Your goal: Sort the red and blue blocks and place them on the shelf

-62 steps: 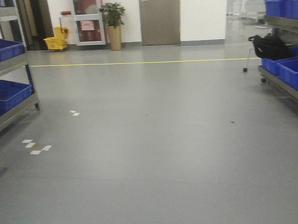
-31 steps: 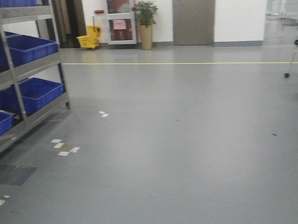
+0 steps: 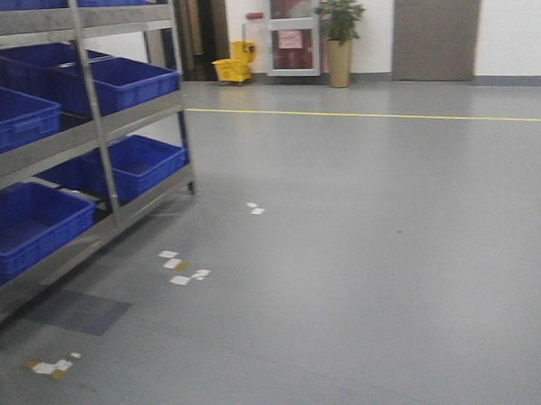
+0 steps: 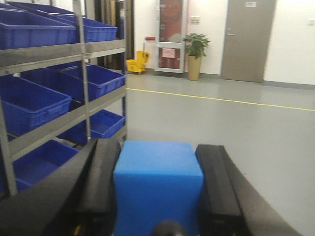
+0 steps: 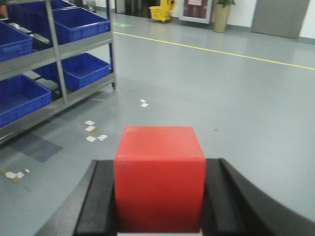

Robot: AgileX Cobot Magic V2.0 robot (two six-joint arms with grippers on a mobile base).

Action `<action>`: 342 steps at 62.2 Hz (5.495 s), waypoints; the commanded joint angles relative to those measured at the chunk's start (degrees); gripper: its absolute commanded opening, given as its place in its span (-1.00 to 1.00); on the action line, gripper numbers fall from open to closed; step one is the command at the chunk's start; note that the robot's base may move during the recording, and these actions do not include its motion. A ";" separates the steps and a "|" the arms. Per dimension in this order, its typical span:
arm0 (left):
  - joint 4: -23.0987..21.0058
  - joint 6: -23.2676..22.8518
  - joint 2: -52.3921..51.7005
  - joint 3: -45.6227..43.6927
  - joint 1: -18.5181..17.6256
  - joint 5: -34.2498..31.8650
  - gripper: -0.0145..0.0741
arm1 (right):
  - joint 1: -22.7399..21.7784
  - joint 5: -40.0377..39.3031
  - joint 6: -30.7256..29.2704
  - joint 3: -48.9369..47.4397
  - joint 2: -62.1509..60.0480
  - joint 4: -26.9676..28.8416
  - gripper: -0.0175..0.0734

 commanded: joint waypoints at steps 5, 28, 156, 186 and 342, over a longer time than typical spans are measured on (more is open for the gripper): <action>-0.47 -0.13 0.36 -1.73 0.04 -5.07 -0.38 | -0.29 -5.04 -0.55 -1.57 0.47 0.00 -0.49; -0.47 -0.13 0.36 -1.73 0.04 -5.07 -0.38 | -0.29 -5.04 -0.55 -1.57 0.47 0.00 -0.49; -0.47 -0.13 0.36 -1.73 0.04 -5.07 -0.38 | -0.29 -5.04 -0.55 -1.57 0.47 0.00 -0.49; -0.47 -0.13 0.36 -1.73 0.04 -5.07 -0.38 | -0.29 -5.04 -0.55 -1.57 0.47 0.00 -0.49; -0.47 -0.13 0.36 -1.73 0.04 -5.07 -0.38 | -0.29 -5.04 -0.55 -1.57 0.47 0.00 -0.49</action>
